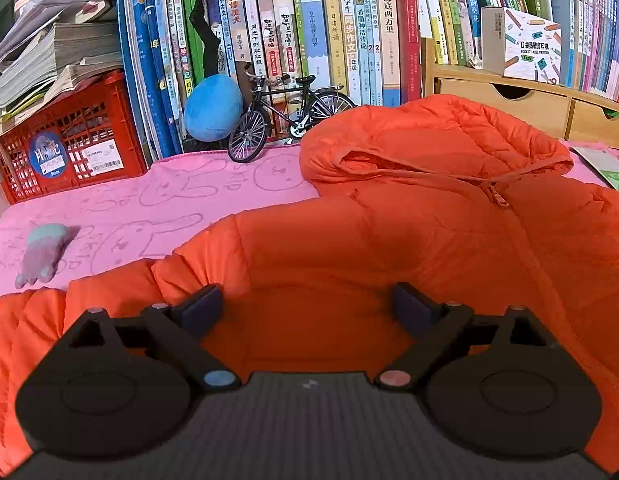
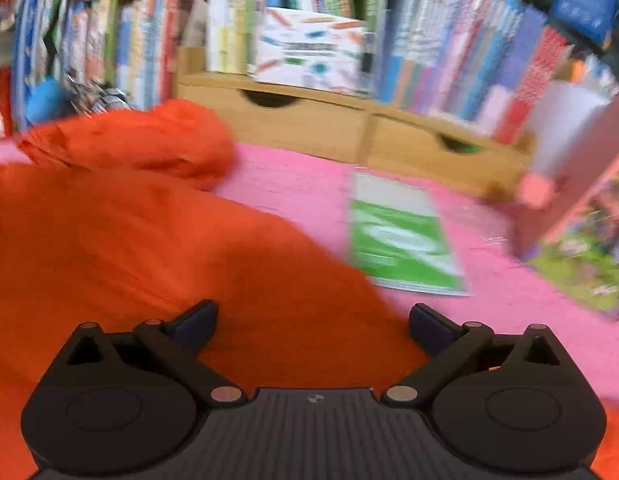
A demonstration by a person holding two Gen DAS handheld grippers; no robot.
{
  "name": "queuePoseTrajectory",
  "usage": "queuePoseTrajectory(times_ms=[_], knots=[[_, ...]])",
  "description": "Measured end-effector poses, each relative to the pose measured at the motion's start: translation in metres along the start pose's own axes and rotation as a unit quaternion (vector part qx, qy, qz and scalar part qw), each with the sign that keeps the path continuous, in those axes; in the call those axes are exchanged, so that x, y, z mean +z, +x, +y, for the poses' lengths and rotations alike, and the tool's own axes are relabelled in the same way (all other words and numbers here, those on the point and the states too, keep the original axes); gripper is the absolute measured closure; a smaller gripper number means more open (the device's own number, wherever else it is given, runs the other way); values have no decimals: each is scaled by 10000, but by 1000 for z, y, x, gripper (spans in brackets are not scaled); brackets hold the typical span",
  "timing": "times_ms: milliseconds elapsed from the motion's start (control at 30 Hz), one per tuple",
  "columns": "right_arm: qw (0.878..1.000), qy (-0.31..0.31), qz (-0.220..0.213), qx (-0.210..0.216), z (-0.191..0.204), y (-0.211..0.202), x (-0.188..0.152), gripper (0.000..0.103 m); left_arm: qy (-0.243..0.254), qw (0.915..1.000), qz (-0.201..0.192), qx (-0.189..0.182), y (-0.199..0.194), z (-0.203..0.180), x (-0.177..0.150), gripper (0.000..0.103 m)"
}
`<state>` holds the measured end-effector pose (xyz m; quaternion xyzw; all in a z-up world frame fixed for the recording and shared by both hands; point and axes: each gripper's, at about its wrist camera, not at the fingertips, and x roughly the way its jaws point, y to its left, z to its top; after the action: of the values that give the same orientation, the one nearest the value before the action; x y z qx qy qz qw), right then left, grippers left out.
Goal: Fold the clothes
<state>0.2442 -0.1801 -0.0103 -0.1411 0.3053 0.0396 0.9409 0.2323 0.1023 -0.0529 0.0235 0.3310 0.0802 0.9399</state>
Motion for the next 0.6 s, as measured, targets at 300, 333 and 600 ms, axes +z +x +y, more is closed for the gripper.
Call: queuePoseTrajectory(times_ms=[300,333,600], knots=[[9922,-218,84,-1223,-103,-36,-51,1,5,10000,-1,-19,0,0,0,8],[9895,-363,75,-1400,-109,-39,-57,1,7,10000,-3,-17,0,0,0,8],[9642,-1506,-1233,-1802,-71,-93,-55,1,37,10000,-12,20,0,-1,0,7]])
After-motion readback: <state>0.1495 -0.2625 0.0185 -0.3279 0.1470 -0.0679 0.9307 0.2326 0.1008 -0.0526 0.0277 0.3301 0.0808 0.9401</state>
